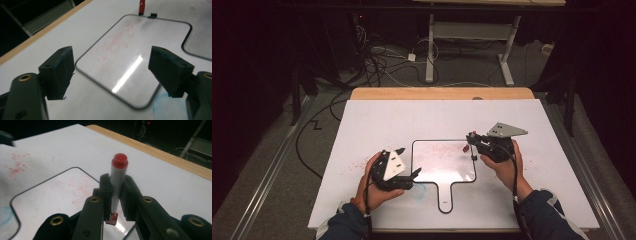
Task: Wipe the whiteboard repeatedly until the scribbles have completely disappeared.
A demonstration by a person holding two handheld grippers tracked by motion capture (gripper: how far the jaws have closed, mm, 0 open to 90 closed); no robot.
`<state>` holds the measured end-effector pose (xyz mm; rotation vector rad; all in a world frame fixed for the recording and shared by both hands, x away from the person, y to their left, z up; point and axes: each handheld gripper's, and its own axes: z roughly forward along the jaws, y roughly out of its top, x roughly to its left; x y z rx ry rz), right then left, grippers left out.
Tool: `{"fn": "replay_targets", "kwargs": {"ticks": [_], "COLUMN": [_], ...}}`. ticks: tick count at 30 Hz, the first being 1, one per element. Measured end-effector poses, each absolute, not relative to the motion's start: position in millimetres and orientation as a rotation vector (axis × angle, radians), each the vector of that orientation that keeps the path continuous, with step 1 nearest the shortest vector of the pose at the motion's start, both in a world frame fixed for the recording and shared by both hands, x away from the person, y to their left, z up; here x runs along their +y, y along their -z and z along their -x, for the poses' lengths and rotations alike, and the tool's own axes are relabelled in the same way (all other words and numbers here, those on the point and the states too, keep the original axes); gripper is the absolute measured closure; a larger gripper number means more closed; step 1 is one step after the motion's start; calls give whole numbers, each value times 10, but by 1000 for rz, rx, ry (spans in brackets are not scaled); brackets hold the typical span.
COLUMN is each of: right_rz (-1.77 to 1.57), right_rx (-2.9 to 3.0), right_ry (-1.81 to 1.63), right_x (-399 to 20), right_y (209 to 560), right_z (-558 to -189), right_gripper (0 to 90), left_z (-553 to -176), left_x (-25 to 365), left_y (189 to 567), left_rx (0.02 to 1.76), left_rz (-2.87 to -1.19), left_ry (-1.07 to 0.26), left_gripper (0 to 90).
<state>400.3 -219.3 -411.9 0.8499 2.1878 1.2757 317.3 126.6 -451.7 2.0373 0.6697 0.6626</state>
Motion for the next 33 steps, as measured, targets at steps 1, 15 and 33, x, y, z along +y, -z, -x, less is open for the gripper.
{"fn": "replay_targets", "kwargs": {"ticks": [1, 15, 33], "right_rz": [-857, -942, -903], "right_rx": [2188, 2177, 2200], "right_ry": [-1252, -1151, -1046], "right_x": [-2190, -2177, -1933], "right_y": [4130, 4229, 4218], "right_z": [-4025, -4199, -4172], "right_gripper": [811, 811, 814], "left_z": [-3126, -2968, -2941], "left_x": [1341, 1761, 1766], "left_y": [4540, 4731, 4735], "left_rx": [681, 834, 826], "left_rz": [-2056, -2090, -2095], "left_ry": [-674, -677, -666], "left_gripper": [189, 188, 189]}}
